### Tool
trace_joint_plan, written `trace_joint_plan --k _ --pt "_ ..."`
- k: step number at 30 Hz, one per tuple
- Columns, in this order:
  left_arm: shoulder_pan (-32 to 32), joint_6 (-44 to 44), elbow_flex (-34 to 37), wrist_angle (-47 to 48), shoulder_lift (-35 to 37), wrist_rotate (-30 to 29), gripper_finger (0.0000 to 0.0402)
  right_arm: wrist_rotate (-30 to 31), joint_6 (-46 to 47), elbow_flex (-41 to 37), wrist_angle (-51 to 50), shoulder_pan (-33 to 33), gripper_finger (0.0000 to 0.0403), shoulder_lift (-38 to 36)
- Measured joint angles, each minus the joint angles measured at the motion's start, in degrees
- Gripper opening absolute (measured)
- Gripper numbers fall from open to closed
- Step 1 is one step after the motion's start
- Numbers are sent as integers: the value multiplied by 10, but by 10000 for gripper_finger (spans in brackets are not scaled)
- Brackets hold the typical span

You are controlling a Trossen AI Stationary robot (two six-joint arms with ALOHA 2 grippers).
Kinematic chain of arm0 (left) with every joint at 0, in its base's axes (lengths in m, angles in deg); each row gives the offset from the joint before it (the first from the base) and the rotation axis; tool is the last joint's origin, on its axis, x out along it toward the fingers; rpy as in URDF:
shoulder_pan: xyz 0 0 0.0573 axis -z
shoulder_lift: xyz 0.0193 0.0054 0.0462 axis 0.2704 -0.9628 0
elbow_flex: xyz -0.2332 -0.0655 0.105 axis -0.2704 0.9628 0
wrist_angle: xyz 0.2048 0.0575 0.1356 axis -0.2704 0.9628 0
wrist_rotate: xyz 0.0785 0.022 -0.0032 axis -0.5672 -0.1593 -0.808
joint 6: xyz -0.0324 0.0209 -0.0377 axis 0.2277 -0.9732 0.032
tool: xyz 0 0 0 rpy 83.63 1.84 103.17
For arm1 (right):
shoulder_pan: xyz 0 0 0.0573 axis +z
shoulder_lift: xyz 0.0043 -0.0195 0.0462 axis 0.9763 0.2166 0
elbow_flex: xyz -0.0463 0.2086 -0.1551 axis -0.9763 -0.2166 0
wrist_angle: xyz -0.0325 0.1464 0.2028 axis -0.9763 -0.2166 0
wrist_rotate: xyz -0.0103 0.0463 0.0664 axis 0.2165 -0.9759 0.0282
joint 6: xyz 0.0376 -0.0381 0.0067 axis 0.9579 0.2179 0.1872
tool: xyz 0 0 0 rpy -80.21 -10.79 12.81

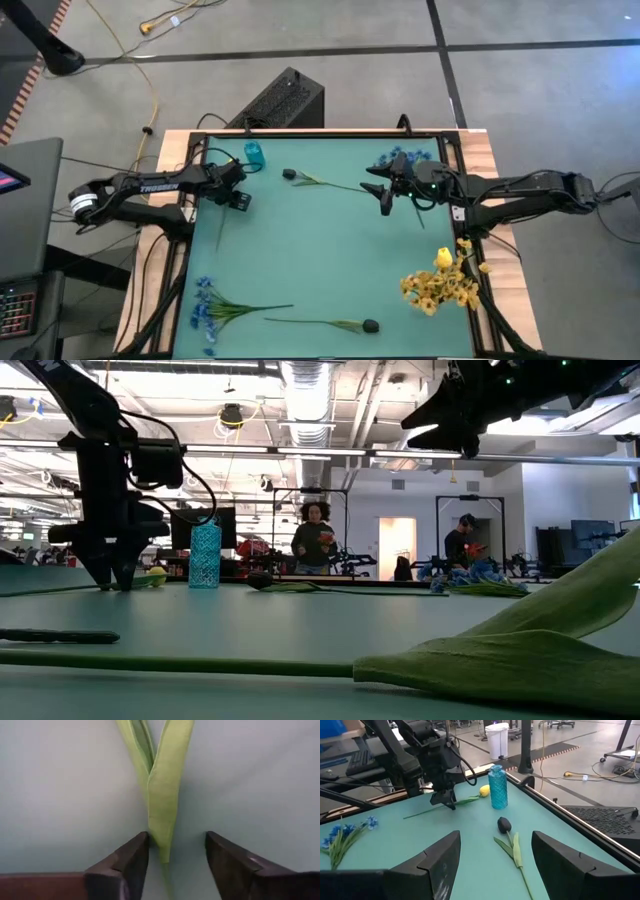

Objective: Sort flowers into vase by color
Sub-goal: Put the yellow tulip into the transparent vase

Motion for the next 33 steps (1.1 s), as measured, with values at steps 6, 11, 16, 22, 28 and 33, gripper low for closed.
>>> trace_joint_plan --k 6,11,16,22,28,33 --pt "0 -11 1 2 0 0 73 0 0 0 -16 0 272 0" --pt "0 -14 1 1 -1 -5 8 0 1 0 -32 0 272 0" --pt "1 -20 -10 8 3 -23 8 0 2 0 -46 0 272 0" --pt "0 -19 -26 11 52 -66 3 0 15 0 -60 1 272 0" --pt "0 -24 -54 14 132 -92 1 0 15 0 -62 1 272 0" --pt "1 -50 -82 13 207 -92 0 0 15 0 -62 1 272 0"
